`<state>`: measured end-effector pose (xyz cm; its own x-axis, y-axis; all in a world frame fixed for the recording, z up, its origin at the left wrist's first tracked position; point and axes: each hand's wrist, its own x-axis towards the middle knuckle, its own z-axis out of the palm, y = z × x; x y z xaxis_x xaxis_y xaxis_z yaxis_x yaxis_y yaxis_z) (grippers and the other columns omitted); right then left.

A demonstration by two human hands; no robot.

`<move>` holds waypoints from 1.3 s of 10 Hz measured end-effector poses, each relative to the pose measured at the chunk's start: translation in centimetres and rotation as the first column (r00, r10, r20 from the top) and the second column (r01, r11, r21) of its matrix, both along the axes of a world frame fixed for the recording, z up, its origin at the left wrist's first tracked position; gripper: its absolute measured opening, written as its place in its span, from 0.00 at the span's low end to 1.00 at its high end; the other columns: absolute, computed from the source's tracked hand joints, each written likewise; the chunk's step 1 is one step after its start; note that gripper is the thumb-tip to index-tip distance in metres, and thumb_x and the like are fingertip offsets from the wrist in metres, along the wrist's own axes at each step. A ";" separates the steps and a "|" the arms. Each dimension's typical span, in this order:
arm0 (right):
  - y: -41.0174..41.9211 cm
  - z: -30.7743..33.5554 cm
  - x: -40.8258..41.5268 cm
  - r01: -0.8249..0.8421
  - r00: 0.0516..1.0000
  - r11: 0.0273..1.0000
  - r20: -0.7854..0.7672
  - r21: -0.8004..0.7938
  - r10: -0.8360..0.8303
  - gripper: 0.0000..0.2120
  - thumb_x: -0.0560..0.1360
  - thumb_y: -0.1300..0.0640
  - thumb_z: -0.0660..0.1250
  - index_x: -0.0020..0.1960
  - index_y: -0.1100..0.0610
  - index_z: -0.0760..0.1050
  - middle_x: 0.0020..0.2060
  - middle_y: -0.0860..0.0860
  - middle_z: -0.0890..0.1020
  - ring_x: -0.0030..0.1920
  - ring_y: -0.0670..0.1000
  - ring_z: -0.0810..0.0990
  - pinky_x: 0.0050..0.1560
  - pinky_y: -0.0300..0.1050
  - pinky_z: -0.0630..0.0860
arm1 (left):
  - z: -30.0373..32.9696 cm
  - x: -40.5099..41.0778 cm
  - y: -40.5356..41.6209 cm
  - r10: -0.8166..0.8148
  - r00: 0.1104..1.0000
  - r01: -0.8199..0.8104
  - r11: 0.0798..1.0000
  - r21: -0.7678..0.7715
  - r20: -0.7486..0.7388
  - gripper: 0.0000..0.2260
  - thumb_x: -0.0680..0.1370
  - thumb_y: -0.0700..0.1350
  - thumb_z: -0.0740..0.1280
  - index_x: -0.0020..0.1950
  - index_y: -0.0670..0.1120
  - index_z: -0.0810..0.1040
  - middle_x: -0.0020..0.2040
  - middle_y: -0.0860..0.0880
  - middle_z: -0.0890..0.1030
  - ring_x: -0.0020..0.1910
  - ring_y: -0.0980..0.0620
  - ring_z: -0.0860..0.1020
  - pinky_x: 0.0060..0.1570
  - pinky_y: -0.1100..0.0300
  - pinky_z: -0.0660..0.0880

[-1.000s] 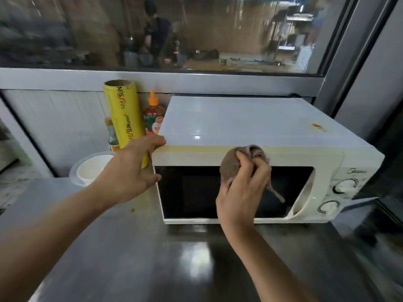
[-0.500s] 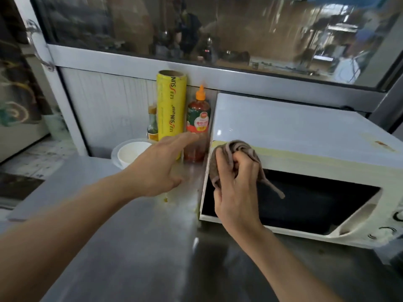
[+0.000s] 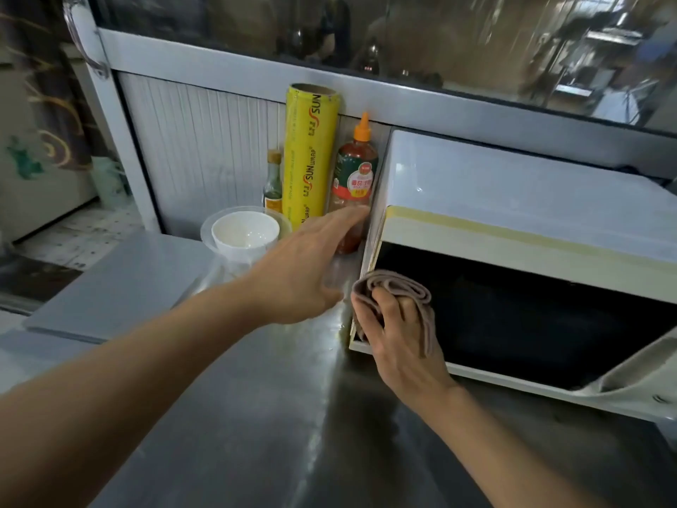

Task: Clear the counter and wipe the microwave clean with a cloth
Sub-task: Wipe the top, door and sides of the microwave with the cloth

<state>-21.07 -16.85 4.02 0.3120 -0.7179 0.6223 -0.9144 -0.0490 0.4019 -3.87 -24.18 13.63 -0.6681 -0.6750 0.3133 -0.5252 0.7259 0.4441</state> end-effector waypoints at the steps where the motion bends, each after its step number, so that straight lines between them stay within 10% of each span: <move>1: 0.8 -1.5 -0.3 0.021 0.996 0.992 -0.084 0.123 -0.011 0.24 0.71 0.59 0.54 0.65 0.54 0.75 0.60 0.57 0.65 0.51 0.57 0.69 0.41 0.51 0.79 | 0.5 -0.7 0.2 -0.045 0.999 0.046 0.996 -0.077 0.013 0.47 0.66 0.38 0.73 0.76 0.55 0.50 0.76 0.56 0.56 0.73 0.54 0.57 0.68 0.61 0.57; 3: 2.0 -0.9 -1.8 -0.041 0.980 0.960 -0.176 0.277 0.093 0.24 0.70 0.58 0.57 0.65 0.55 0.75 0.62 0.57 0.64 0.53 0.56 0.80 0.44 0.51 0.80 | 1.4 -1.4 0.5 -0.037 0.994 0.050 0.990 -0.130 0.102 0.47 0.67 0.35 0.72 0.76 0.57 0.48 0.77 0.58 0.53 0.74 0.55 0.55 0.70 0.51 0.62; 6: 0.6 4.7 -3.5 -0.079 0.968 0.997 -0.239 0.001 0.077 0.25 0.80 0.65 0.43 0.70 0.56 0.69 0.69 0.56 0.62 0.67 0.57 0.64 0.73 0.57 0.55 | 2.0 -2.2 -0.5 -0.056 0.990 0.079 0.979 -0.187 0.129 0.43 0.68 0.32 0.69 0.75 0.56 0.51 0.76 0.57 0.56 0.74 0.53 0.58 0.68 0.48 0.64; 9: 0.8 -2.2 -5.2 -0.121 0.836 0.980 -0.517 0.155 0.185 0.26 0.74 0.66 0.47 0.69 0.56 0.70 0.69 0.54 0.68 0.65 0.58 0.73 0.69 0.61 0.60 | -0.1 -2.5 -1.2 -0.071 0.997 0.076 0.976 -0.204 0.033 0.48 0.65 0.28 0.66 0.76 0.57 0.49 0.77 0.56 0.53 0.75 0.52 0.58 0.70 0.47 0.62; 10: 1.6 -4.2 -5.1 -0.013 0.873 0.970 -0.471 0.241 0.129 0.26 0.73 0.66 0.50 0.67 0.54 0.72 0.65 0.51 0.75 0.61 0.63 0.72 0.46 0.54 0.80 | -0.5 -2.7 -1.4 -0.086 0.996 0.085 0.977 -0.194 0.001 0.48 0.64 0.30 0.69 0.76 0.57 0.49 0.77 0.57 0.53 0.74 0.52 0.59 0.69 0.47 0.63; 11: 1.2 -4.2 -5.3 -0.002 0.840 0.959 -0.520 0.284 0.156 0.31 0.77 0.66 0.35 0.72 0.55 0.65 0.69 0.52 0.71 0.64 0.65 0.70 0.43 0.57 0.81 | -0.5 -2.7 -1.4 -0.096 0.995 0.092 0.978 -0.186 -0.013 0.49 0.63 0.32 0.71 0.75 0.56 0.50 0.76 0.57 0.54 0.73 0.52 0.61 0.67 0.47 0.67; 12: 1.1 -2.5 -5.6 -0.073 0.885 0.927 -0.405 0.367 0.230 0.24 0.78 0.68 0.44 0.73 0.61 0.62 0.71 0.55 0.67 0.70 0.57 0.68 0.72 0.57 0.61 | -0.3 -2.8 -1.0 -0.097 0.995 0.092 0.983 -0.161 -0.024 0.48 0.63 0.36 0.74 0.75 0.55 0.50 0.76 0.57 0.56 0.72 0.52 0.62 0.66 0.46 0.67; 13: 2.2 -0.9 -7.8 -0.179 0.922 0.930 -0.275 0.321 0.272 0.22 0.82 0.59 0.43 0.75 0.62 0.46 0.70 0.52 0.69 0.72 0.51 0.63 0.76 0.52 0.45 | 0.3 -2.7 -0.5 -0.093 0.996 0.092 0.983 -0.157 0.004 0.46 0.65 0.39 0.74 0.75 0.54 0.52 0.76 0.56 0.56 0.72 0.52 0.61 0.66 0.46 0.66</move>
